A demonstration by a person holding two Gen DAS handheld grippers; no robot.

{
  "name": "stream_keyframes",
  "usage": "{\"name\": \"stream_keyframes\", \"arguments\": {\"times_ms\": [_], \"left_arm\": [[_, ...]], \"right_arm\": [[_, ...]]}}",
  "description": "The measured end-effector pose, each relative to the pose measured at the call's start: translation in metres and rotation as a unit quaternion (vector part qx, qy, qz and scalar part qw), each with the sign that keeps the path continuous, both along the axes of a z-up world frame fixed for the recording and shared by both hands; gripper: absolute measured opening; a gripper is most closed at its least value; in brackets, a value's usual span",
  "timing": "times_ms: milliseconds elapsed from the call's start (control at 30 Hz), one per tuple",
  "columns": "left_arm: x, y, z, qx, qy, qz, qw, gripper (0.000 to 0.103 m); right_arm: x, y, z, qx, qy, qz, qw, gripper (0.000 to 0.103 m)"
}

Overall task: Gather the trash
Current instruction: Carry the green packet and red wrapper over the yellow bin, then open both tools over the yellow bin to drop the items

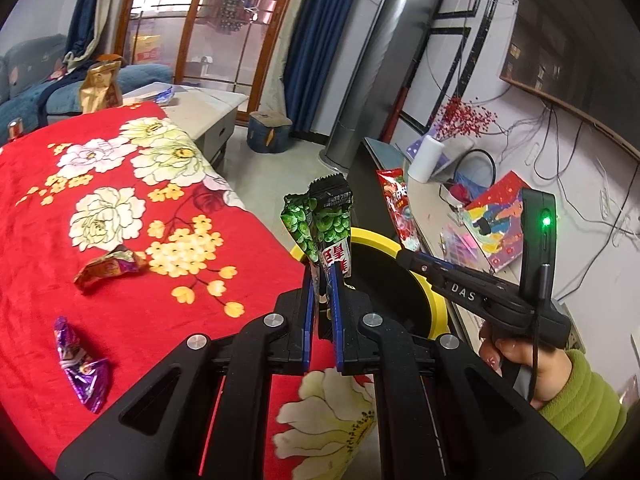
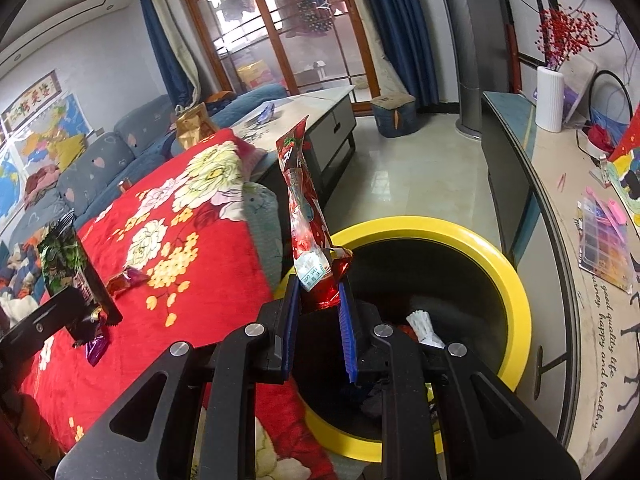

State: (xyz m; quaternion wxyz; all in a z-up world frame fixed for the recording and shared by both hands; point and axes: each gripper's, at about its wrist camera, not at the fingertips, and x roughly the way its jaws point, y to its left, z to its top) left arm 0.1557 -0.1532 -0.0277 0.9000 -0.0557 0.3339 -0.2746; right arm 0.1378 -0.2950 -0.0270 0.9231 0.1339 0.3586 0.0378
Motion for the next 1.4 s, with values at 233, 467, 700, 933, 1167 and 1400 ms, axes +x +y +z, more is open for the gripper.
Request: {"name": "stream_keyframes", "arguments": {"times_ms": [233, 467, 700, 933, 1167, 1400], "left_arm": [[0.000, -0.024, -0.005, 0.013, 0.003, -0.025, 0.9996, 0.004], [0.001, -0.048, -0.013, 0.027, 0.007, -0.045, 0.9986, 0.004], [-0.002, -0.070, -0.024, 0.037, 0.013, -0.065, 0.9971, 0.004], [-0.002, -0.086, -0.034, 0.046, 0.021, -0.081, 0.9954, 0.005], [0.004, -0.096, -0.042, 0.054, 0.034, -0.087, 0.9941, 0.005], [0.015, -0.100, -0.046, 0.059, 0.034, -0.070, 0.9952, 0.051]], "right_arm": [[-0.002, -0.018, -0.006, 0.005, 0.006, -0.019, 1.000, 0.018], [-0.004, -0.038, -0.015, 0.013, 0.017, -0.040, 0.999, 0.018], [-0.005, -0.056, -0.027, 0.022, 0.030, -0.055, 0.998, 0.019], [-0.009, -0.067, -0.036, 0.029, 0.041, -0.062, 0.997, 0.020], [-0.010, -0.078, -0.045, 0.039, 0.051, -0.068, 0.996, 0.021], [-0.013, -0.084, -0.046, 0.047, 0.051, -0.077, 0.995, 0.041]]}}
